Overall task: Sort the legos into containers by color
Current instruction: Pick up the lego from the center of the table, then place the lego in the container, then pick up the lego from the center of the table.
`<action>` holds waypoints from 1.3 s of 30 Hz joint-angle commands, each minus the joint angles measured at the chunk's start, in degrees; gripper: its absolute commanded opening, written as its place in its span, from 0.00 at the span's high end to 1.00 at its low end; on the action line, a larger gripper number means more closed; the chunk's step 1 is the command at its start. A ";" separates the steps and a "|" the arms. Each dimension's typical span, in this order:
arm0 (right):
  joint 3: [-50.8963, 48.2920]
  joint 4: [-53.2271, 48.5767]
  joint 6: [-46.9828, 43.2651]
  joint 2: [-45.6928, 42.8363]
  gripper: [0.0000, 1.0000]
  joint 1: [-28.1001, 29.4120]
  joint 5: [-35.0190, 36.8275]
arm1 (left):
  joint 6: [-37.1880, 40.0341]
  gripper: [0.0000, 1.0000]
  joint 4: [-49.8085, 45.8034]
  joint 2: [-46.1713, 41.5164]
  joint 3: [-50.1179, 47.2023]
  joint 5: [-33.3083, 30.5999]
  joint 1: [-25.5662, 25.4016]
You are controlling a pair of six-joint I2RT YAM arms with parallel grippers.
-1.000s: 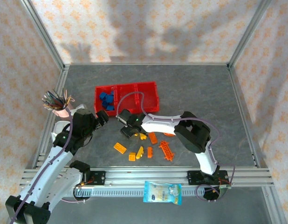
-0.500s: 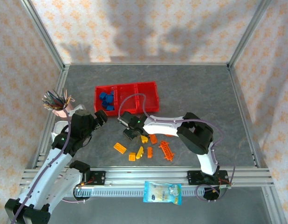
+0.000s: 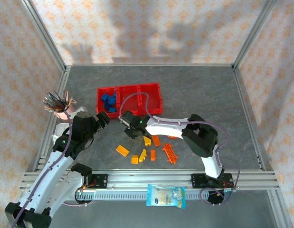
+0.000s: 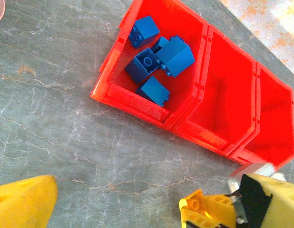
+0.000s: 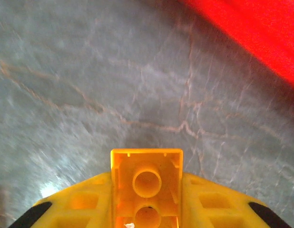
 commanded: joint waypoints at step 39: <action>-3.07 1.04 13.15 -11.50 0.34 -8.76 6.51 | 2.83 0.01 14.53 6.26 -1.95 6.74 -4.04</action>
